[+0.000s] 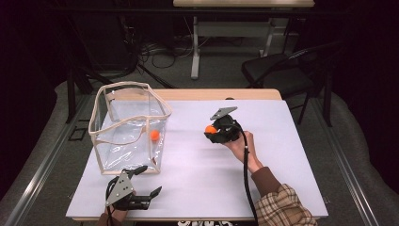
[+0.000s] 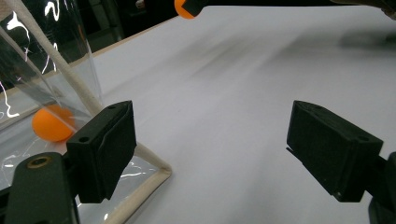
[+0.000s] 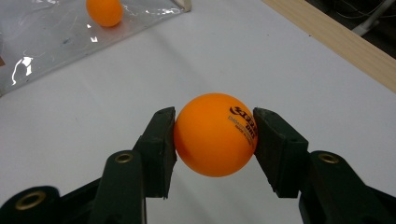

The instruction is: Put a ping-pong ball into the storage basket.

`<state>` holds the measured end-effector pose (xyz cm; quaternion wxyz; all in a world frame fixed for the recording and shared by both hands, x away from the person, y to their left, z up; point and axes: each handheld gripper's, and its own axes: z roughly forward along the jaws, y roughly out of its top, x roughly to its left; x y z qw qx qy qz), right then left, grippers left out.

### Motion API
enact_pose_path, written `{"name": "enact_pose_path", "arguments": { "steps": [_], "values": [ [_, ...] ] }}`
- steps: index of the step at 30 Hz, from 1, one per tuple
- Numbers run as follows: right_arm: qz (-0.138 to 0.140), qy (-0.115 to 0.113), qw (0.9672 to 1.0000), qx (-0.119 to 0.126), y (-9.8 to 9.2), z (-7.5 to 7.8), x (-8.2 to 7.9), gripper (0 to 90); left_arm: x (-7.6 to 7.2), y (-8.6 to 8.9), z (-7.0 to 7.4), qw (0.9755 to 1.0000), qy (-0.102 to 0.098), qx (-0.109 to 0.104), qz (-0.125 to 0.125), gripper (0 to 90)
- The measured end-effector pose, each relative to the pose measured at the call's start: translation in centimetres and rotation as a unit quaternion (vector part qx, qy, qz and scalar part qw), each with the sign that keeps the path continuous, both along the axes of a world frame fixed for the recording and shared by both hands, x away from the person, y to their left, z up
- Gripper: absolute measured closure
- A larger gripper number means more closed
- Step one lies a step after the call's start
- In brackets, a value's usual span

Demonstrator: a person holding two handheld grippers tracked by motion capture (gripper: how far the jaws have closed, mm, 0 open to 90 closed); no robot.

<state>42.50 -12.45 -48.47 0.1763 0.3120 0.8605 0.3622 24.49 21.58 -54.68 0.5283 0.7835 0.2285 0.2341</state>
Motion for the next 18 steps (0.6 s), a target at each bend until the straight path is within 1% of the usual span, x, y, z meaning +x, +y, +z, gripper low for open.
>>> {"name": "enact_pose_path", "arguments": {
  "steps": [9,18],
  "values": [
    [0.000,-0.002,1.0000,0.000,-0.1,0.8,-0.1,50.3,0.0,0.0,0.0,1.0000,0.000,0.001,0.000,15.8],
    [0.001,-0.010,0.9999,-0.002,-0.2,1.6,-0.3,50.3,0.0,0.0,0.0,1.0000,0.000,0.001,0.000,15.8]
  ]
}}
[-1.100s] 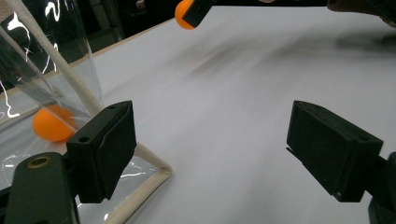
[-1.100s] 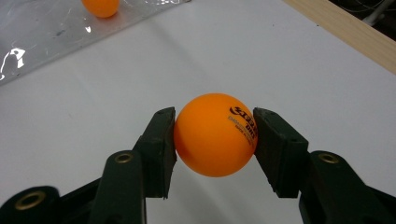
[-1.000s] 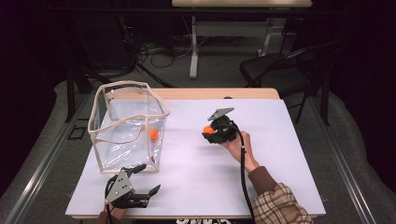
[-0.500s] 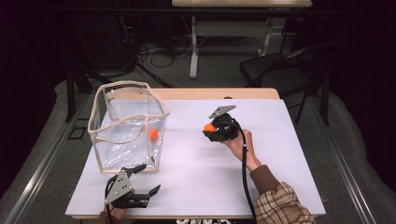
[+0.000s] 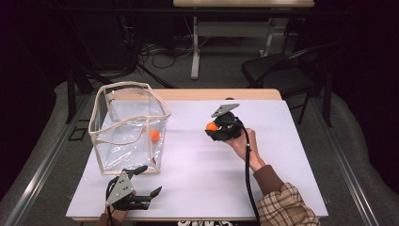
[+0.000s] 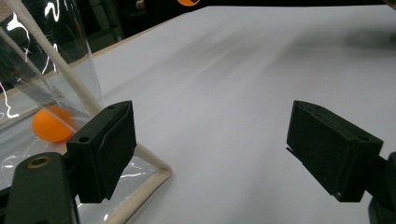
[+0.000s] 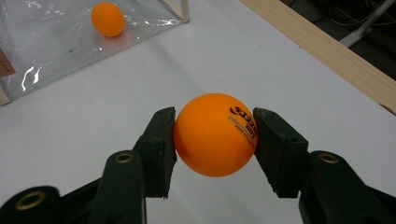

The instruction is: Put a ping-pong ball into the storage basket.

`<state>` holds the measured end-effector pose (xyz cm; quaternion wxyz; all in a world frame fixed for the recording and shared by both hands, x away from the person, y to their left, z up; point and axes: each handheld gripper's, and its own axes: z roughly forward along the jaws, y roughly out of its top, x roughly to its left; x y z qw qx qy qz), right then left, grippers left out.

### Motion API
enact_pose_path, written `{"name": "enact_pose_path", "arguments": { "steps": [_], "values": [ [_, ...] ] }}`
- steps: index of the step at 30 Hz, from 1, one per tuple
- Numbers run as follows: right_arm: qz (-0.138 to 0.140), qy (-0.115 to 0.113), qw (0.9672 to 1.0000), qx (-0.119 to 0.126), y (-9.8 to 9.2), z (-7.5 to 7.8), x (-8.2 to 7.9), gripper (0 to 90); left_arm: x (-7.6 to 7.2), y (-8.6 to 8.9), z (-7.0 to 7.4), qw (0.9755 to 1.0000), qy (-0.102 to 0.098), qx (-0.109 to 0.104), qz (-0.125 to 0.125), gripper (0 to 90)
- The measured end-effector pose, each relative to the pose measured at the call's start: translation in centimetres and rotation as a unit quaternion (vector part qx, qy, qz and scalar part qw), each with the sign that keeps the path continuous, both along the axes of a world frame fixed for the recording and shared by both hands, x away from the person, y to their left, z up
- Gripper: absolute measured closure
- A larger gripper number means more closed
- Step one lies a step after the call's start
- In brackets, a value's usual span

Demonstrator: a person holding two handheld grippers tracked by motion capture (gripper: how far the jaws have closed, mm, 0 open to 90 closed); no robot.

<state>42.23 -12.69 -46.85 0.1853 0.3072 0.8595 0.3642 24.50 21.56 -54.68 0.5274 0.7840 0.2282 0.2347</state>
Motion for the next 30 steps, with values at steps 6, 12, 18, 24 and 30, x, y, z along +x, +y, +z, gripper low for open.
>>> {"name": "enact_pose_path", "arguments": {
  "steps": [6,12,18,24,30],
  "values": [
    [0.001,-0.004,1.0000,-0.001,-0.1,0.6,-0.1,50.4,0.0,0.0,0.0,1.0000,0.000,0.000,0.000,15.8],
    [0.003,-0.007,1.0000,-0.002,-0.1,1.2,-0.2,50.4,0.0,0.0,0.0,1.0000,0.000,-0.001,0.000,15.8],
    [0.003,-0.010,0.9999,0.000,-0.1,1.6,-0.2,50.4,0.0,0.0,0.0,1.0000,0.000,0.000,0.000,15.8],
    [0.003,-0.010,0.9999,0.001,-0.2,1.9,-0.2,50.4,0.0,0.0,0.0,1.0000,0.000,0.000,0.000,15.8],
    [0.005,-0.012,0.9999,0.005,-0.3,2.3,-0.1,50.5,0.0,0.0,0.0,1.0000,0.000,0.000,0.000,15.8]
  ]
}}
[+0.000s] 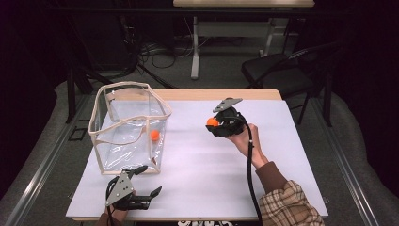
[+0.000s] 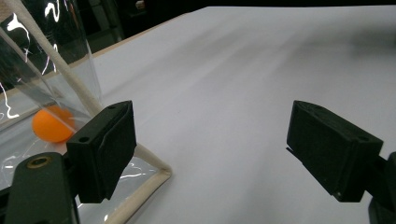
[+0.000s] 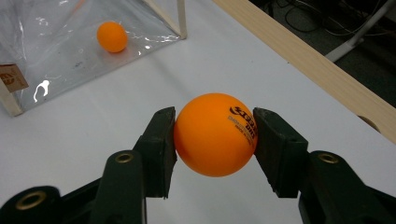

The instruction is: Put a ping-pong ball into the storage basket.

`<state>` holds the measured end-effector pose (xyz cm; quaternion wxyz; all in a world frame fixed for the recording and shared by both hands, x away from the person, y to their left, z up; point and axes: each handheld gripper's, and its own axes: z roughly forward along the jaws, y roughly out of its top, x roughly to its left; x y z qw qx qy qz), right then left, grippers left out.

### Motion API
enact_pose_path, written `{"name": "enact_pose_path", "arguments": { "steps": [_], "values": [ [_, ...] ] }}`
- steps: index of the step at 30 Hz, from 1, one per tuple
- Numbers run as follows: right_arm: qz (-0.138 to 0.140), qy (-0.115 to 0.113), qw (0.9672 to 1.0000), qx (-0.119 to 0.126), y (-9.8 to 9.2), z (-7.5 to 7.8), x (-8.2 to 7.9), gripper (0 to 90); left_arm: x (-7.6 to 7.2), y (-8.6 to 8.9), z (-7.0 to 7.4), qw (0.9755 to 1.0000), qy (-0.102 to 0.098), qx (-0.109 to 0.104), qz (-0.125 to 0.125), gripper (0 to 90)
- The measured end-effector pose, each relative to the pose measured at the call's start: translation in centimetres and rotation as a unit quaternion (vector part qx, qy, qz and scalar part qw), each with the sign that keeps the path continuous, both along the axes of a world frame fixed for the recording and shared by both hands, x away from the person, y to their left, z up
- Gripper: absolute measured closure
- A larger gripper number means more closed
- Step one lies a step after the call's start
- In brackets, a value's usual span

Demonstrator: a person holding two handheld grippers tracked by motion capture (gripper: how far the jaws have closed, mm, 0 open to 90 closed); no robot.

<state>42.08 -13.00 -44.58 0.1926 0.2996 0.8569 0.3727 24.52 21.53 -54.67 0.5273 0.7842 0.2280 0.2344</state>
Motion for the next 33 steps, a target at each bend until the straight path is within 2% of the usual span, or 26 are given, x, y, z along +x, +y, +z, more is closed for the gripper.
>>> {"name": "enact_pose_path", "arguments": {
  "steps": [33],
  "values": [
    [0.002,-0.009,1.0000,0.003,0.3,2.8,0.6,50.7,0.0,0.0,0.0,1.0000,-0.001,0.000,-0.001,15.7]
  ]
}}
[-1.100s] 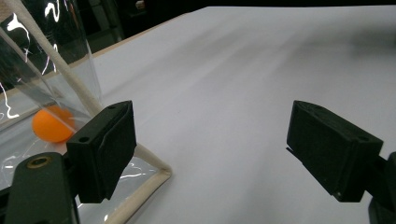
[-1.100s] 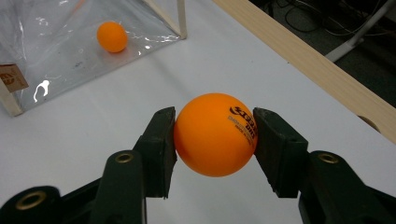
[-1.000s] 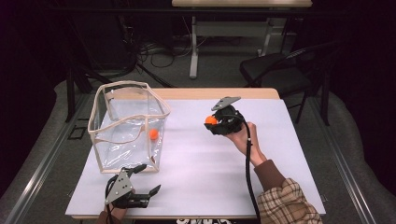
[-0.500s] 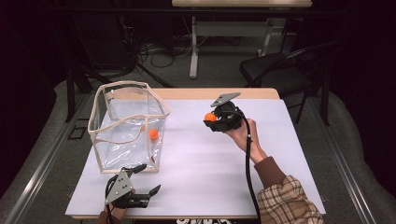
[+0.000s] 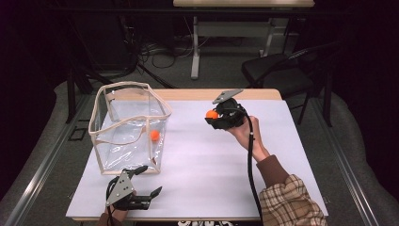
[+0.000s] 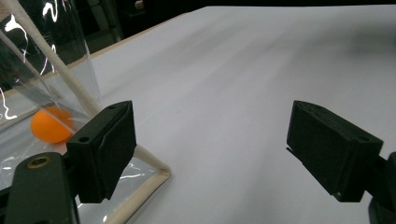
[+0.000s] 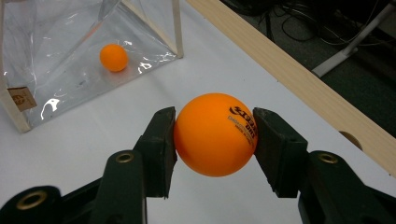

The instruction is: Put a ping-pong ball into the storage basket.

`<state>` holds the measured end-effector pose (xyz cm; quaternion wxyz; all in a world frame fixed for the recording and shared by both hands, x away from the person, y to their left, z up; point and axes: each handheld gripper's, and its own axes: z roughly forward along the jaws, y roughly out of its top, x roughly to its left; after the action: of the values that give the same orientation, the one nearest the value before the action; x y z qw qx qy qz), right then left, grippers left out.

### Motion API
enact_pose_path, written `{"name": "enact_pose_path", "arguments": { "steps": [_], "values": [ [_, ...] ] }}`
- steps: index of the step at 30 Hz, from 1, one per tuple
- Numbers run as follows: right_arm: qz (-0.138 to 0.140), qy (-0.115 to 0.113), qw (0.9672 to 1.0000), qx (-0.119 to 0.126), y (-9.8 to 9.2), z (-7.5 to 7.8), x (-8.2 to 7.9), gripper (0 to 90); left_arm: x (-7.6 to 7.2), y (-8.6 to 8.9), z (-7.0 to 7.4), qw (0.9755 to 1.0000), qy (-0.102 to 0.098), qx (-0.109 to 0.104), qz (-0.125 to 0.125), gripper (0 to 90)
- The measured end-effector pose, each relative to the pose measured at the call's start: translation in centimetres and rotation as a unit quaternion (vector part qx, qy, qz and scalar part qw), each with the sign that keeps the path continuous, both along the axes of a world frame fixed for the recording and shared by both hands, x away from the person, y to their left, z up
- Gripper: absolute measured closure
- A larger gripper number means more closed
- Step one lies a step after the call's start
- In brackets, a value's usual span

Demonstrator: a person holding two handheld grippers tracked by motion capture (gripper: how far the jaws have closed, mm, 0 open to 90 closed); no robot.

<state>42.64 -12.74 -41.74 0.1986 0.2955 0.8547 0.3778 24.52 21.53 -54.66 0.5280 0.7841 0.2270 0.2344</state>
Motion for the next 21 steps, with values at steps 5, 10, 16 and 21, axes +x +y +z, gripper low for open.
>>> {"name": "enact_pose_path", "arguments": {
  "steps": [5,10,16,21],
  "values": [
    [0.001,-0.004,1.0000,-0.001,0.1,0.5,0.0,50.7,0.0,0.0,0.0,1.0000,0.001,0.000,-0.001,15.8],
    [0.000,-0.003,1.0000,-0.002,0.1,0.7,0.1,50.8,0.0,0.0,0.0,1.0000,0.000,0.000,-0.001,15.8],
    [0.001,-0.002,1.0000,0.001,0.1,1.0,0.2,50.8,0.0,0.0,0.0,1.0000,0.000,0.002,-0.001,15.8],
    [0.002,-0.002,1.0000,0.005,0.2,1.3,0.3,50.8,0.0,0.0,0.0,1.0000,0.000,0.001,-0.001,15.8]
  ]
}}
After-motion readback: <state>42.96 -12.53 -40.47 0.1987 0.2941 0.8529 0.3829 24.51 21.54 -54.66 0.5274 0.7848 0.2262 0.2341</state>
